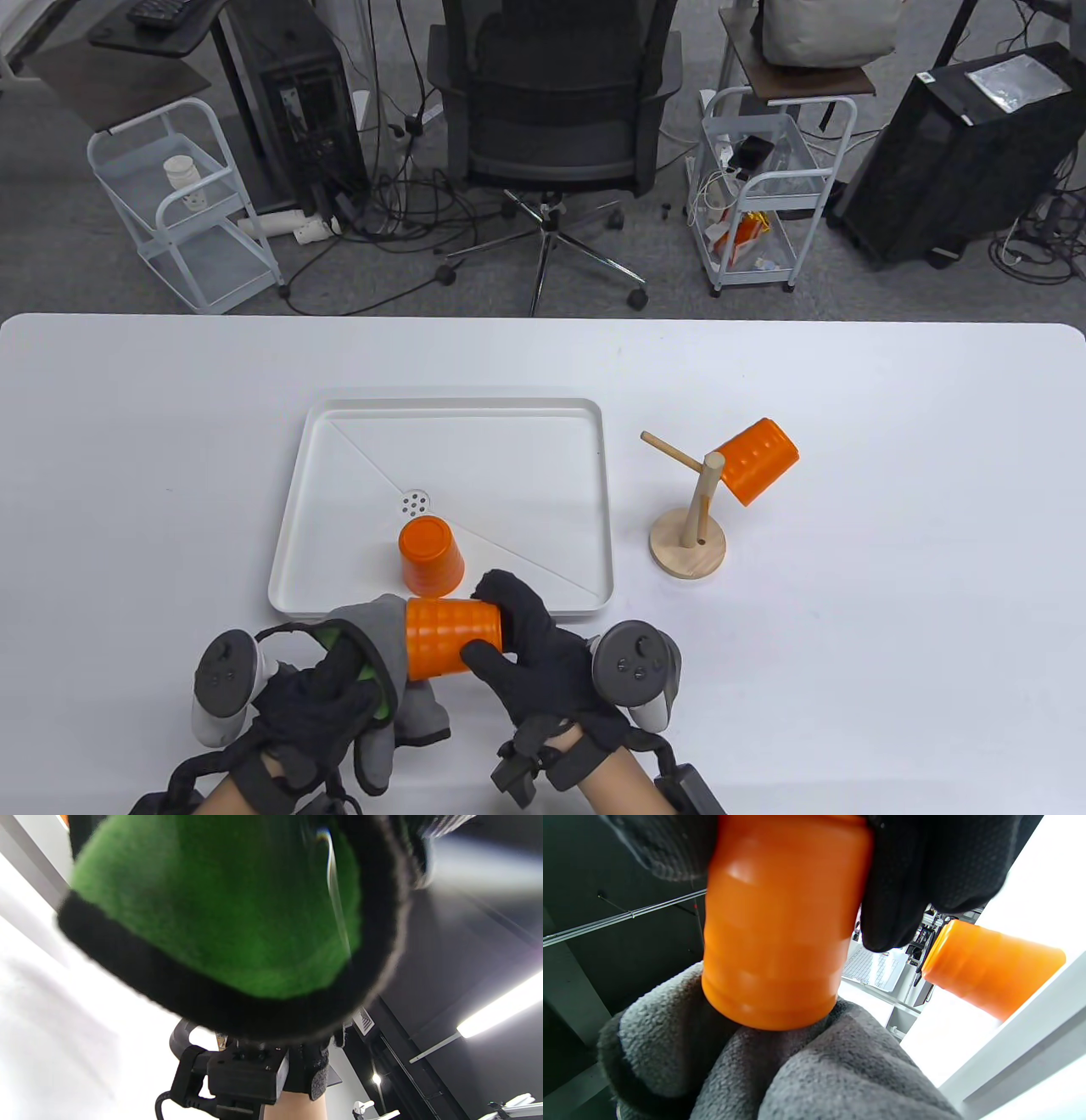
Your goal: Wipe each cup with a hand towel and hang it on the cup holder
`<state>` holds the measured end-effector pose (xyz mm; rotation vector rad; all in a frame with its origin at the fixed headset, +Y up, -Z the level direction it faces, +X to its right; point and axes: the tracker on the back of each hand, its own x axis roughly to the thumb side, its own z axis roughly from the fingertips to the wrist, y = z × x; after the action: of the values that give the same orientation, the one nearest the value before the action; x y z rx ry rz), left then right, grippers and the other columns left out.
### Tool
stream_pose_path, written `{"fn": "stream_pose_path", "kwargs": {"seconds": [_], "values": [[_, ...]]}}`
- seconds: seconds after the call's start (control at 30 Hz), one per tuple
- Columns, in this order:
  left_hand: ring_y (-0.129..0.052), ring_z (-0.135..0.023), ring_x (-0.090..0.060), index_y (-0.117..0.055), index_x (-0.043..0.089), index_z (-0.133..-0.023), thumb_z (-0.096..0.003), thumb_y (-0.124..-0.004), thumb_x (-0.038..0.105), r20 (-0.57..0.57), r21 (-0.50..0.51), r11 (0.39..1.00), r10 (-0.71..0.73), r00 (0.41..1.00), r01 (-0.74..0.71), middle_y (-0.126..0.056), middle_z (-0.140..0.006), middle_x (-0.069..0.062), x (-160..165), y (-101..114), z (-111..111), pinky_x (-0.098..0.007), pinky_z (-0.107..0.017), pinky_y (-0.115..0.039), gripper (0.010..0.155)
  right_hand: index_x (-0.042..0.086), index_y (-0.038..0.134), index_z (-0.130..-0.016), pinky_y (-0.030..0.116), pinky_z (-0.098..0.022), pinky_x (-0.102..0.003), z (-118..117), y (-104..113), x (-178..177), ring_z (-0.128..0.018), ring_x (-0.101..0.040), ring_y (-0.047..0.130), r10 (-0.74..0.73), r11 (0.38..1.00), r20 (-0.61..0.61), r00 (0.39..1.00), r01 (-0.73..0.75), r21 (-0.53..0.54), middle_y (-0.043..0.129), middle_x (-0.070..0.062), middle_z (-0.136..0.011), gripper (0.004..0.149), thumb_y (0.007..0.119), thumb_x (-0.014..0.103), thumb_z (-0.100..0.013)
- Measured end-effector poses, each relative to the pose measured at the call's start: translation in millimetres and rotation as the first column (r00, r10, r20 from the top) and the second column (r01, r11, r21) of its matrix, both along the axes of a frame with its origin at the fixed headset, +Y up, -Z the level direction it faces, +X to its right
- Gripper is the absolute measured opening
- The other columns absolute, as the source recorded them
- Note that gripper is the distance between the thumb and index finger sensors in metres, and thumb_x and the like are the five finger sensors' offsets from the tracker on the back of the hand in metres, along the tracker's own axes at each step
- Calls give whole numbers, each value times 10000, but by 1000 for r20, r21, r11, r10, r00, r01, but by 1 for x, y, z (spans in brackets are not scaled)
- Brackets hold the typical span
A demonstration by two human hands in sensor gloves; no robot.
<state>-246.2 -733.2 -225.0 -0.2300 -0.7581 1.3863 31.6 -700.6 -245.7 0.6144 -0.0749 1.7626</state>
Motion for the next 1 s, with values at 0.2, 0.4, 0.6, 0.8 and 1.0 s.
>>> {"fn": "stream_pose_path", "kwargs": {"seconds": [0.2, 0.4, 0.6, 0.8, 1.0], "values": [[-938, -747, -357, -417, 299, -1091, -454, -582, 700, 39, 19, 1000, -5, 999, 4, -455, -1186, 18, 4, 0, 1, -587, -575, -756, 771, 102, 403, -1032, 807, -531, -560, 1, -3, -2, -647, -388, 994, -15, 999, -31, 999, 14, -40, 683, -265, -957, 776, 706, 553, -478], [-932, -797, -394, -476, 279, -1086, -442, -583, 715, 75, 33, 999, -19, 997, 17, -527, -1175, 11, 6, 0, 2, -608, -578, -753, 785, 93, 409, -1030, 817, -517, -554, 4, -5, -7, -627, -377, 1005, -15, 998, -67, 998, 11, -59, 699, -271, -935, 780, 701, 562, -478], [-931, -808, -436, -531, 265, -1080, -427, -557, 747, 119, 34, 999, -17, 993, 13, -579, -1162, -2, 9, -1, 2, -624, -574, -758, 812, 90, 414, -1030, 824, -511, -548, 10, -5, -13, -612, -364, 1010, 12, 999, -88, 996, -16, -42, 704, -270, -921, 786, 700, 570, -476], [-930, -808, -452, -573, 271, -1073, -413, -520, 776, 146, 13, 1000, -6, 989, 4, -615, -1155, 8, 10, -1, 2, -630, -565, -765, 832, 75, 429, -1044, 824, -511, -550, 15, -3, -19, -615, -360, 1005, 66, 998, -98, 993, -66, 7, 694, -278, -916, 798, 696, 571, -478], [-858, -859, -504, -549, 297, -1091, -418, -478, 802, 197, -16, 999, -33, 980, 37, -596, -1175, 44, 13, -4, 1, -650, -578, -741, 845, 80, 409, -1049, 801, -540, -573, 20, -2, -25, -662, -386, 977, 112, 993, -111, 987, -107, 57, 659, -284, -945, 792, 699, 549, -481]]}}
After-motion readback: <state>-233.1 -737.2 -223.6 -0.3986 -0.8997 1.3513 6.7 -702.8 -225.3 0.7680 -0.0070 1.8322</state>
